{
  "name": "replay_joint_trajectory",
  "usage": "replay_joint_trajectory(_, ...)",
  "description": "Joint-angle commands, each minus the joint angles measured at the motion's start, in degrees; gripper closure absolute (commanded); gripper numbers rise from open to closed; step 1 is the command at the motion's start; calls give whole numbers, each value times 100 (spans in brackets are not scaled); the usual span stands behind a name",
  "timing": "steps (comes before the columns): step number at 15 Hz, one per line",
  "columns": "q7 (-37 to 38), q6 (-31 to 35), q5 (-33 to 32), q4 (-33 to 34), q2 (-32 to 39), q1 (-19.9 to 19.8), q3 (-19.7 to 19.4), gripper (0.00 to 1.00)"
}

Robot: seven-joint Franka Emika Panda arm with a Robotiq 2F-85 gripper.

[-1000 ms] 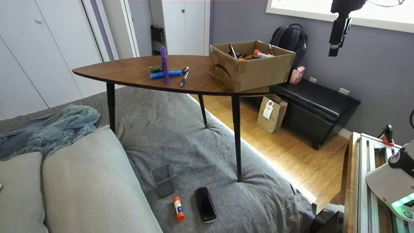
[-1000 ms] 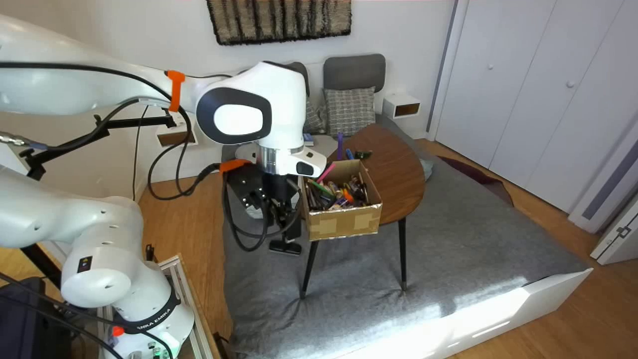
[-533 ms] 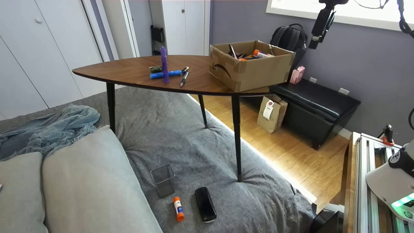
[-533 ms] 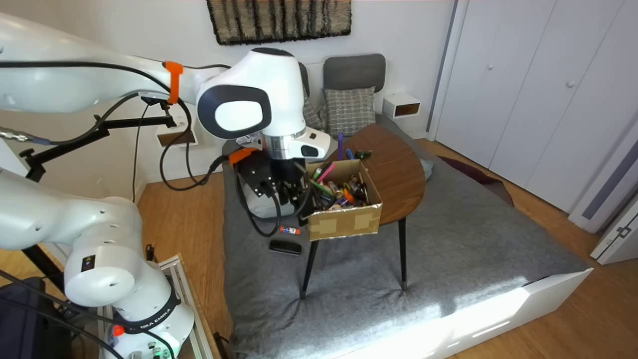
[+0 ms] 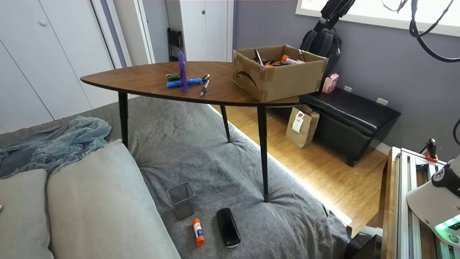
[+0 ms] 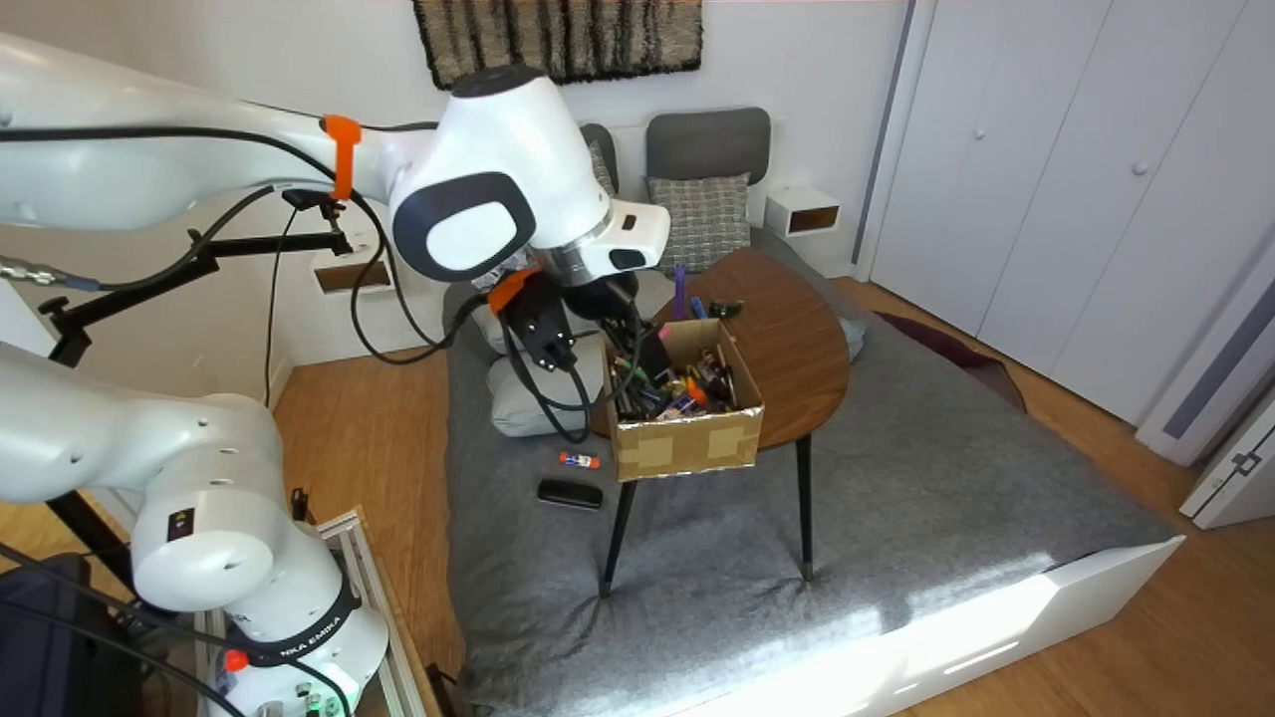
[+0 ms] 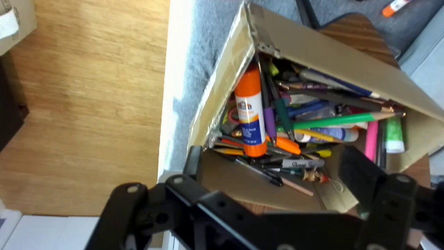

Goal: Remove the glue stick from the box and put it on the table.

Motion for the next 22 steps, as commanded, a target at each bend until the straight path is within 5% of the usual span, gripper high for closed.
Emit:
replay_joint_trajectory(1, 81, 1002, 281, -606, -492, 118, 41, 0)
replay_joint_trajectory(9, 267, 2605, 359, -1329, -504, 211, 96, 0)
replay_joint_trajectory(16, 160, 2358, 263, -1230, -347, 193, 87, 0)
replay_joint_trajectory(22, 253, 3073, 91, -1234, 207, 88, 319, 0)
